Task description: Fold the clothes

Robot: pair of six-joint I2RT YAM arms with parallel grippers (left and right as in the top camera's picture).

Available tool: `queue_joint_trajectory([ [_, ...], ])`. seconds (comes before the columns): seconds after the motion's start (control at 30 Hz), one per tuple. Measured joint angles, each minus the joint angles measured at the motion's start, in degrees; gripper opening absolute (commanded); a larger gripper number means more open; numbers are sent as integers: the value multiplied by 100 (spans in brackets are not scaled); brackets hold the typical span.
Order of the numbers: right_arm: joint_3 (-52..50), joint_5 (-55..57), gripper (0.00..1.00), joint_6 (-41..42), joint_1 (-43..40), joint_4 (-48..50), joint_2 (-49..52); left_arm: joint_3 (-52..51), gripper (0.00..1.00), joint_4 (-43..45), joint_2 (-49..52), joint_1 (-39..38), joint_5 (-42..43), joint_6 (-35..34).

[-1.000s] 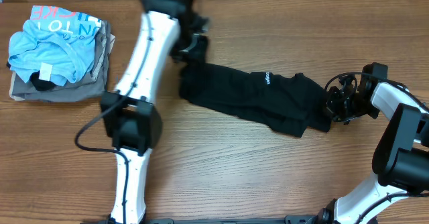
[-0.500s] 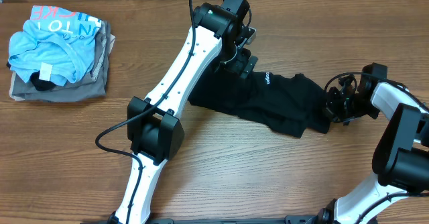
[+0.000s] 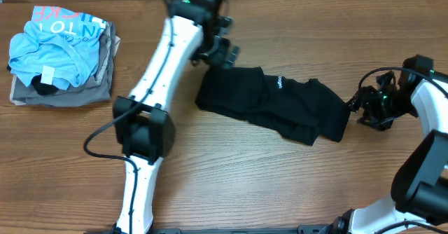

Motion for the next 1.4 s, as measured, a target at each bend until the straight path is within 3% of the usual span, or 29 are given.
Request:
queue_joint_trajectory([
  [0.23, -636, 197, 61, -11, 0, 643, 0, 0, 100, 0, 0, 756, -354, 2],
  [0.53, -1405, 258, 57, -28, 87, 1497, 0, 2, 100, 46, 0, 1126, -474, 2],
  [0.73, -1696, 208, 36, 142, 164, 2153, -122, 2, 100, 48, 0, 1191, -557, 2],
  [0.9, -1963, 111, 6, 275, 164, 2540, -199, 2, 100, 50, 0, 1191, -643, 2],
  [0.93, -1987, 105, 4, 328, 164, 2573, -199, 2, 100, 61, 0, 1191, -647, 2],
  [1.27, -1989, 160, 4, 748, 151, 2559, -199, 2, 100, 151, 0, 1191, -828, 0],
  [1.4, -1786, 164, 4, 789, 35, 2138, -146, 2, 100, 151, 0, 1191, -905, 0],
])
